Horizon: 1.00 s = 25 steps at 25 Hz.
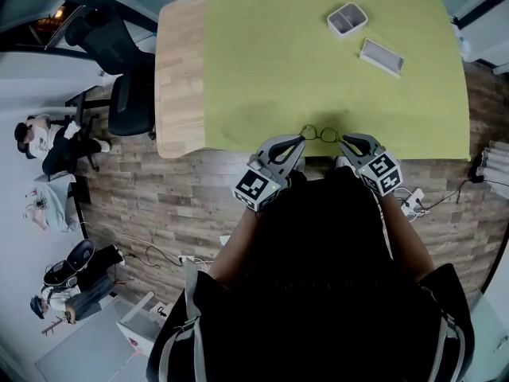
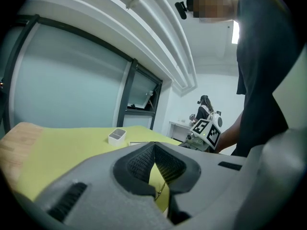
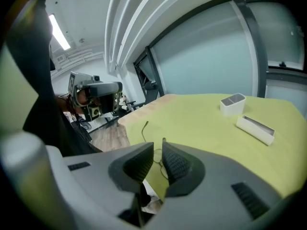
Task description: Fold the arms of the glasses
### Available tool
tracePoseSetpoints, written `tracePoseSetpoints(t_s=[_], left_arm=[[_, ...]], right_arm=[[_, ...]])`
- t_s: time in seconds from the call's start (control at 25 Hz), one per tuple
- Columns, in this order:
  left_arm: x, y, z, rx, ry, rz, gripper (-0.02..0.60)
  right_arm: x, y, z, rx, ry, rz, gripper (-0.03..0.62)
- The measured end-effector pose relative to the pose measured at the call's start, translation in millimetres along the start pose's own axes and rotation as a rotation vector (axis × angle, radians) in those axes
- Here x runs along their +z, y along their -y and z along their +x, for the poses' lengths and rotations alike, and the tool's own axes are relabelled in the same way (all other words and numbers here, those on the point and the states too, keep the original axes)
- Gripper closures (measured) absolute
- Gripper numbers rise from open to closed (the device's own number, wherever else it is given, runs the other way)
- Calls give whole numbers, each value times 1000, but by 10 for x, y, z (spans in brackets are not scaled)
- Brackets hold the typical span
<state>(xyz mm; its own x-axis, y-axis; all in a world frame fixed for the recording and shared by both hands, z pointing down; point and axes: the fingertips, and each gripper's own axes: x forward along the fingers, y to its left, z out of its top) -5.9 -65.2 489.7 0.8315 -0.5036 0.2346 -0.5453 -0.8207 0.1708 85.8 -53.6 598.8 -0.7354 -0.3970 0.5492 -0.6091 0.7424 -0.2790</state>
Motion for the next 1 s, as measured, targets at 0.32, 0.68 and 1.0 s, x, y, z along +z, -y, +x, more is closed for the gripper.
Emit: tracePoseSetpoints(t_s=[0.32, 0.68, 1.0], left_arm=[[-37, -94, -68, 26, -1, -21, 564], [-50, -120, -87, 41, 5, -22, 565], [-64, -103, -166, 53, 3, -32, 564]], right_arm=[[-139, 66, 186, 15, -74, -19, 557], [-269, 54, 290, 11, -130, -38, 560], [-225, -42, 456, 43, -177, -140, 560]])
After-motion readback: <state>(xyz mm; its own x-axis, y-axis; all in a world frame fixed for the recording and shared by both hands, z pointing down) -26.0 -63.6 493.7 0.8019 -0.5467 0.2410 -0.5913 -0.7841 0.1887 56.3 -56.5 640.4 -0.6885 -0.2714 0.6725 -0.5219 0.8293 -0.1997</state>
